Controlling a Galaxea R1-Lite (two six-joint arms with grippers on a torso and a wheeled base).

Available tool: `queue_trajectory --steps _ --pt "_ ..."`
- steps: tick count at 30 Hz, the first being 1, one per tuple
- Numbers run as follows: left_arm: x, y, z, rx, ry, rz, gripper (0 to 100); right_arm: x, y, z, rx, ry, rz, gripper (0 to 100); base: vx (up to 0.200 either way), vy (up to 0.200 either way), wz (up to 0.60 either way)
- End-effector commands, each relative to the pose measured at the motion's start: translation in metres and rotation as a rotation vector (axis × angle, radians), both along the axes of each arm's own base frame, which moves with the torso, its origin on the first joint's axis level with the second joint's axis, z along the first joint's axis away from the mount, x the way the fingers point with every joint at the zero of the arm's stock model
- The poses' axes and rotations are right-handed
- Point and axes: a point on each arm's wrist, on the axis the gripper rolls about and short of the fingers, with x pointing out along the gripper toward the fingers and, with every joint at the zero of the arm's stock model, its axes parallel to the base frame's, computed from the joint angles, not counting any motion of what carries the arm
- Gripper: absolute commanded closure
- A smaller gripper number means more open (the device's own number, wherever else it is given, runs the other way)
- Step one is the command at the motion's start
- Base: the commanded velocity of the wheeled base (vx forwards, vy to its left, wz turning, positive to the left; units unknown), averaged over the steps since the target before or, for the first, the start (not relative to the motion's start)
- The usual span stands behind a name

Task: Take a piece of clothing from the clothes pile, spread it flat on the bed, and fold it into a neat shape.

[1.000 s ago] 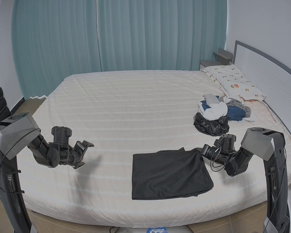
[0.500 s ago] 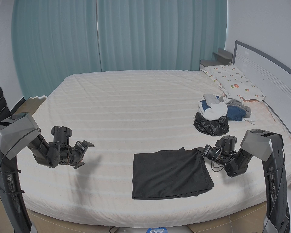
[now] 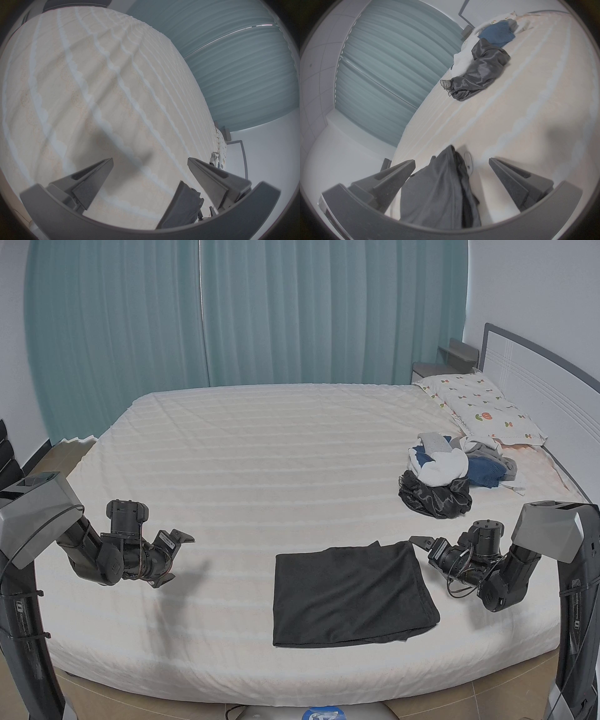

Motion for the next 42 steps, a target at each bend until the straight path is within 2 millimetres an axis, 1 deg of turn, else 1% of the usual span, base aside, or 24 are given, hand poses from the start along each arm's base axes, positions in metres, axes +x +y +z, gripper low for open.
queue_trajectory --steps 1,2,5,9,14,18,20,21,22,24,32,37,42 --pt "-0.001 0.000 -0.001 0.001 0.004 -0.001 0 -0.016 -0.003 0.015 0.040 0.001 0.001 0 -0.200 0.000 0.00" --pt "-0.001 -0.001 -0.001 0.001 0.004 -0.003 0 -0.020 -0.004 0.012 0.050 0.002 0.013 0 -0.200 0.000 0.00" --pt "-0.001 -0.001 -0.001 0.001 0.006 -0.003 0 -0.022 -0.005 0.012 0.057 0.006 0.021 0 0.000 0.000 0.00" --pt "-0.001 -0.001 -0.001 0.003 0.005 -0.003 0 -0.024 -0.005 0.014 0.066 0.009 0.023 0 0.000 0.000 0.00" --pt "-0.001 -0.002 -0.001 0.001 0.004 -0.007 0 -0.034 -0.001 0.021 0.066 -0.022 0.052 0 0.000 0.000 0.00" --pt "-0.003 -0.006 0.002 0.000 0.000 -0.019 0 -0.049 -0.003 0.025 0.079 -0.046 0.151 0 0.000 -0.200 0.00" --pt "-0.006 -0.016 0.000 0.001 0.010 -0.045 0 -0.055 -0.003 0.023 0.067 -0.037 0.198 0 0.000 -0.200 0.00" --pt "-0.007 -0.017 0.000 0.002 0.013 -0.045 0 -0.056 -0.002 0.023 0.065 -0.036 0.202 0 0.000 -0.200 0.00" --pt "-0.009 -0.023 -0.001 0.002 0.019 -0.064 0 -0.057 -0.001 0.020 0.038 -0.036 0.217 0 0.000 -0.200 0.00" --pt "-0.011 -0.028 -0.002 0.003 0.024 -0.078 0 -0.059 -0.001 0.015 0.011 -0.035 0.228 0 0.000 -0.200 0.00" --pt "-0.013 -0.029 -0.004 0.004 0.033 -0.081 0 -0.065 0.001 0.010 -0.038 -0.031 0.265 0 0.000 -0.200 0.00" --pt "-0.013 -0.029 -0.006 0.003 0.038 -0.080 0 -0.078 0.022 0.006 -0.072 -0.023 0.350 0 0.000 0.000 0.00" --pt "-0.013 -0.029 -0.007 0.004 0.039 -0.081 0 -0.084 0.038 0.002 -0.086 -0.015 0.408 0 0.000 0.000 0.00"
